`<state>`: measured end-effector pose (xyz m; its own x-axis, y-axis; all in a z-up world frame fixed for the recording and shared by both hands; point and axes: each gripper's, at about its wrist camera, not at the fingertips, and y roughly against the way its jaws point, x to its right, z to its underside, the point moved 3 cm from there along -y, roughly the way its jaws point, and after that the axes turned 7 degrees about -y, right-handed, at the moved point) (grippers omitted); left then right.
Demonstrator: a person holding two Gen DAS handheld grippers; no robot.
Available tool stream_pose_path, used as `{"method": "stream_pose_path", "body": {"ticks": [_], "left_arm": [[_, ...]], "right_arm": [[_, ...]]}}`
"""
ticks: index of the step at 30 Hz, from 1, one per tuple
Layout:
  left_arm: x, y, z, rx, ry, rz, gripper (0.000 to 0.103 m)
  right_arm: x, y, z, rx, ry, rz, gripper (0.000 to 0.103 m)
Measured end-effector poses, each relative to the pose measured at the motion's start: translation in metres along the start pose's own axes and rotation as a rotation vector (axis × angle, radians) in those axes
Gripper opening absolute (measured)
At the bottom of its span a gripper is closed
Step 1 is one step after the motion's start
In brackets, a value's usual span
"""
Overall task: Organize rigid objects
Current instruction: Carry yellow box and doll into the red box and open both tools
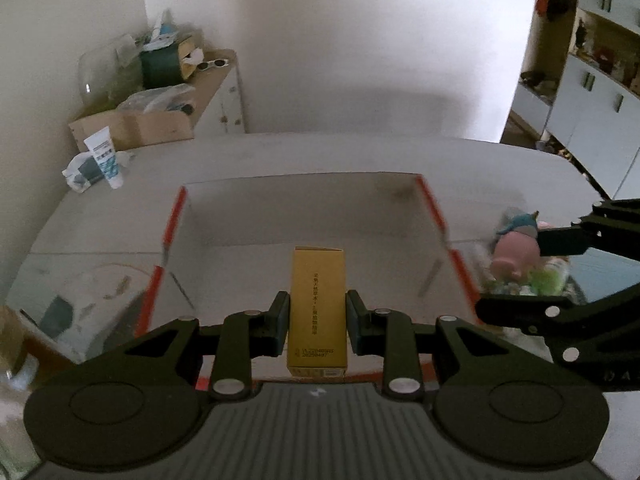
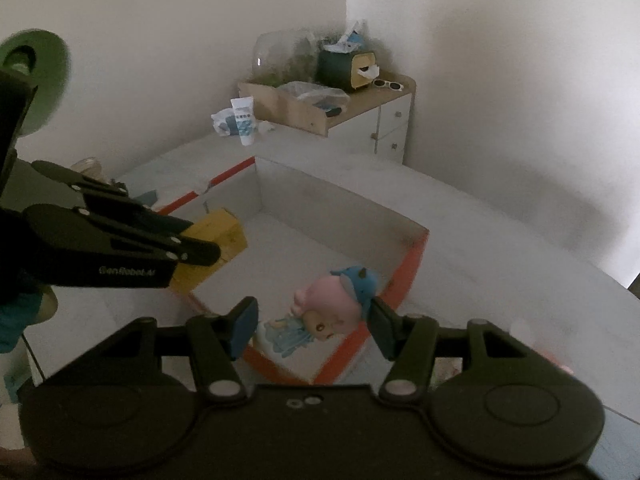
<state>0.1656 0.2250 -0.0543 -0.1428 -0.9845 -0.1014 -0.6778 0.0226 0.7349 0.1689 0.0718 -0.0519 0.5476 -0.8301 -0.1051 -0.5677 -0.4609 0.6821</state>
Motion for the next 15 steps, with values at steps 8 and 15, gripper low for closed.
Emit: {"method": "stream_pose_path", "body": {"ticks": [8,15], "left_arm": [[-0.032,-0.045,-0.009,-0.048,-0.014,-0.001,0.028],[-0.043,-0.088,-0.009,-0.113,-0.027,0.013,0.028]], "right_arm": [[-0.013,-0.063,-0.011,-0.093,-0.026,0.05,0.059],[-0.015,-0.11,-0.006,-0.214,-0.056,0.068,0.059]]}}
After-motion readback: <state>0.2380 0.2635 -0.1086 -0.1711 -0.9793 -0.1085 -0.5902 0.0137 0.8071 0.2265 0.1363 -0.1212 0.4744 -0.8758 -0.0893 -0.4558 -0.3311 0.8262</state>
